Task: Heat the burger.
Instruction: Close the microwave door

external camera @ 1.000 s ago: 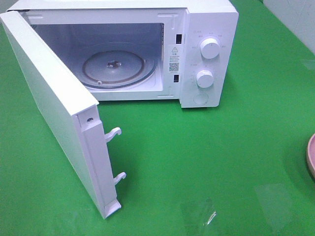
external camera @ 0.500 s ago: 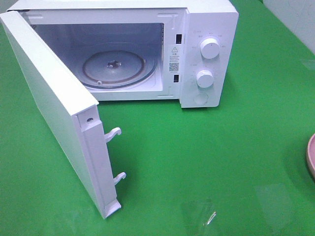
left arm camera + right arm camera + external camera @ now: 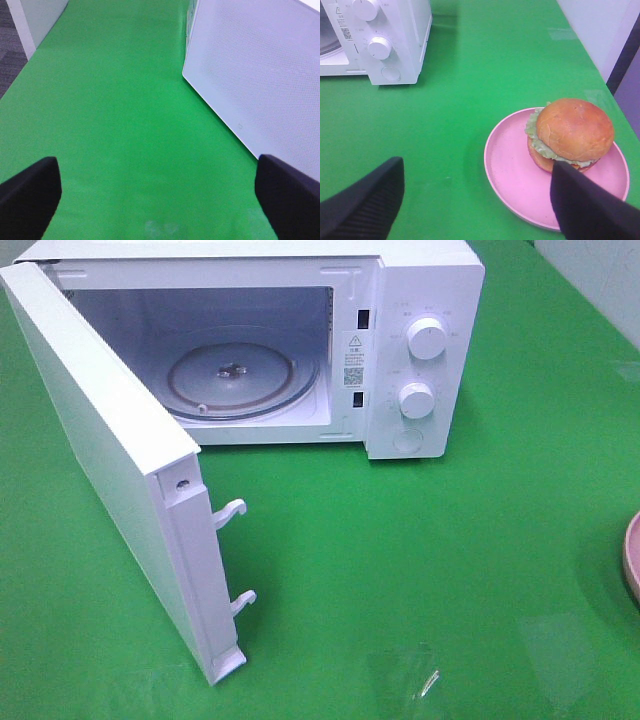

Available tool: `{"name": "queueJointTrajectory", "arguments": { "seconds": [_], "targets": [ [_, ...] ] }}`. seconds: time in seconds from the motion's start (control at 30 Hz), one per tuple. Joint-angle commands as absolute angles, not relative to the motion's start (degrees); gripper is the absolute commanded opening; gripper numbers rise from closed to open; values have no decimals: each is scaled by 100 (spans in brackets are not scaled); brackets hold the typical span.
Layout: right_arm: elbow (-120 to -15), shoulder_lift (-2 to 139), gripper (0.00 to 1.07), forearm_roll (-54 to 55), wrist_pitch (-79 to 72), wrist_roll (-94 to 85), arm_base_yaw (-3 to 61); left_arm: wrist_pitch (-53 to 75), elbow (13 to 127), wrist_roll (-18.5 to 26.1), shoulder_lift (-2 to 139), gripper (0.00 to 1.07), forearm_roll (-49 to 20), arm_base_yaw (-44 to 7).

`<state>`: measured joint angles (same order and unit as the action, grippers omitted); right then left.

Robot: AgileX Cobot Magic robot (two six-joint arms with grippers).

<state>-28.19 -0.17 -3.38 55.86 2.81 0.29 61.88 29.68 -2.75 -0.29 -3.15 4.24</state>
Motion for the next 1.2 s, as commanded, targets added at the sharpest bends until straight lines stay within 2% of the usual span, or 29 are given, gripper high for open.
{"name": "queueJointTrajectory", "arguments": {
  "seconds": [0.03,0.33,0.43,0.57,0.73,0.77,0.8,0.87,0.9,0.93,0.97,1.0,1.03,1.07,1.13,1.17,1.2],
  "targets": [
    [-2813,-178,76,-327,5512,212,0,6091,2962,-275,-52,100,-350,435],
    [-2813,-178,76,-327,5512,212,6,6091,2962,-275,-52,100,-361,435],
    [-2813,-178,76,-327,5512,212,6,6131,2991,-321,-52,100,-550,435],
    [-2813,-178,76,-327,5512,212,6,5810,3260,-315,-52,100,-665,435],
    [-2813,-178,76,-327,5512,212,6,4985,3329,-298,-40,96,-464,435],
    [-2813,-178,76,-327,5512,212,6,4727,3329,-298,40,91,-378,435],
    [-2813,-178,76,-327,5512,212,6,4727,3329,-298,40,91,-378,435],
    [-2813,-178,76,-327,5512,212,6,4320,3329,-321,372,79,-350,435],
    [-2813,-178,76,-327,5512,212,6,4320,3329,-321,372,79,-350,435],
    [-2813,-178,76,-327,5512,212,6,4228,3329,-321,493,68,-350,435],
    [-2813,-178,76,-327,5512,212,6,4228,3329,-321,493,68,-350,435],
    [-2813,-178,76,-327,5512,212,6,4091,3329,-321,722,59,-350,435],
    [-2813,-178,76,-327,5512,212,6,4091,3329,-321,722,59,-350,435],
    [-2813,-178,76,-327,5512,212,6,3896,3329,-321,997,50,-344,435],
    [-2813,-178,76,-327,5512,212,6,3822,3329,-321,1146,46,-344,435],
    [-2813,-178,76,-327,5512,212,6,3621,3329,-315,1398,35,-344,435],
    [-2813,-178,76,-327,5512,212,6,3621,3329,-315,1398,35,-344,435]
  ]
}}
